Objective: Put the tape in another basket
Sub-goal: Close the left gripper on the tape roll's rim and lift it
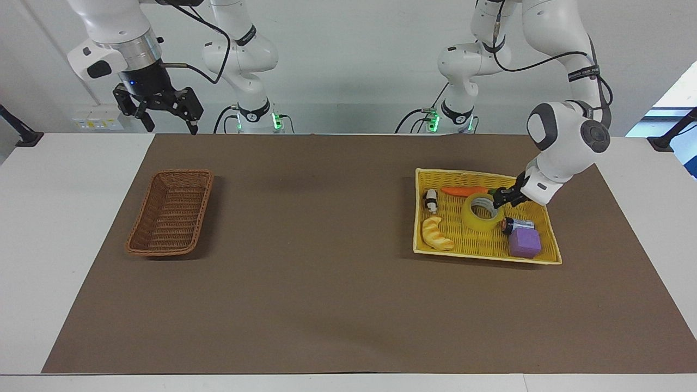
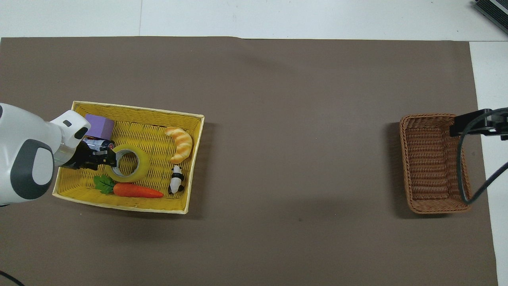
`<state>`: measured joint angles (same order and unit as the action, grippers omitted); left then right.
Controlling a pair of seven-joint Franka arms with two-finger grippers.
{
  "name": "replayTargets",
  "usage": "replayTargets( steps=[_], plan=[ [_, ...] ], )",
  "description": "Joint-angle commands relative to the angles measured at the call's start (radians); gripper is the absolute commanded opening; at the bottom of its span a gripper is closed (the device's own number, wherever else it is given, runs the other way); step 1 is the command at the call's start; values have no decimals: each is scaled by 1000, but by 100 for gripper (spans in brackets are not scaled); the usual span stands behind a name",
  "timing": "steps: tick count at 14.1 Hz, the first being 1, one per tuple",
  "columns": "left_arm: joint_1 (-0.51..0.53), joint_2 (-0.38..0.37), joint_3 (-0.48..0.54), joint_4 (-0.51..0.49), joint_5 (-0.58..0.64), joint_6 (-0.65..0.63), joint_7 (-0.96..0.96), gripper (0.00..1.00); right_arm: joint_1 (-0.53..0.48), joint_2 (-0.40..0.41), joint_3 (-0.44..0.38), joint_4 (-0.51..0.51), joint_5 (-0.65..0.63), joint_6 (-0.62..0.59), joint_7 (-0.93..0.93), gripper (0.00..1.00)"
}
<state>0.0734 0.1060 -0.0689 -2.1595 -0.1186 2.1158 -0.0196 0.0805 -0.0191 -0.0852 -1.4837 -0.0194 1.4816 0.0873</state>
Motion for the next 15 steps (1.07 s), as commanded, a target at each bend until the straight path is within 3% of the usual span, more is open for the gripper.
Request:
replayTargets(
  steps=[1, 3, 4, 5, 6, 13, 15],
  plan=[
    [-15, 9, 1, -54, -10, 85, -25, 60, -13, -19, 4, -15, 16, -11, -18, 100],
    [-18, 12, 1, -54, -10, 98, -48, 59, -13, -19, 4, -15, 16, -9, -18, 100],
    [-18, 12, 1, -54, -10, 101, -49, 42, -13, -19, 4, -15, 16, -9, -18, 100],
    [-18, 14, 1, -53, -10, 96, -46, 8, -13, -19, 4, -15, 16, -9, -18, 100],
    [-17, 15, 1, -42, -9, 83, -43, 0, -13, -19, 4, -15, 16, -9, -18, 100],
    [-18, -2, -8, 159, -9, -146, -48, 0, -13, -19, 5, -15, 16, -9, -18, 100],
    [-59, -9, -9, 226, -9, -215, -54, 0, -13, -19, 4, -15, 16, -9, -18, 100]
  ],
)
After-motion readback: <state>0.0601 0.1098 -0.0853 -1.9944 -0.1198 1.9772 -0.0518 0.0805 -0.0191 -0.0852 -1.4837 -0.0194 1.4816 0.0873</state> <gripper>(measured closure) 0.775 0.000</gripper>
